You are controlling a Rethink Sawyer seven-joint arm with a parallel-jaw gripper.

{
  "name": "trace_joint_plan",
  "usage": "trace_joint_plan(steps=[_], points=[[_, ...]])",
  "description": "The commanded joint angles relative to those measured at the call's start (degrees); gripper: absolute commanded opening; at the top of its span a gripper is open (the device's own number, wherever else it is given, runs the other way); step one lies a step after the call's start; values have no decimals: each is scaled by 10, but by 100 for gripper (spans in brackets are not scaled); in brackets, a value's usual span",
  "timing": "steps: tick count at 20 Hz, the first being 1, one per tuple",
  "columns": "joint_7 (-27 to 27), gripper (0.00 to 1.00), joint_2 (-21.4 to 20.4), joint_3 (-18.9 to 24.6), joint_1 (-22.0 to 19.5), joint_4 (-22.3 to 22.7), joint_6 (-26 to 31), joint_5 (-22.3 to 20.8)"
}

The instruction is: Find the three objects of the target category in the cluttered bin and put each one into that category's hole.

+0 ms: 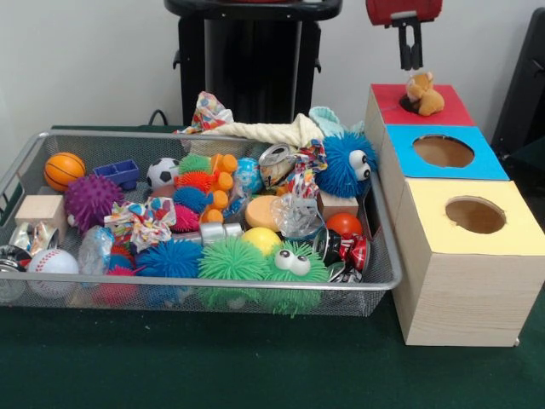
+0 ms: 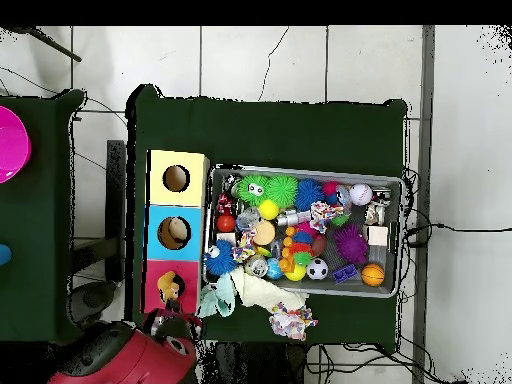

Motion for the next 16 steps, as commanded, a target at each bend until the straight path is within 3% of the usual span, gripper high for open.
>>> trace_joint_plan(steps=[1,16], points=[[180,0,-13,115,-25,-41,41,-12],[182,0,-46,132,-34,-39,49,-22]])
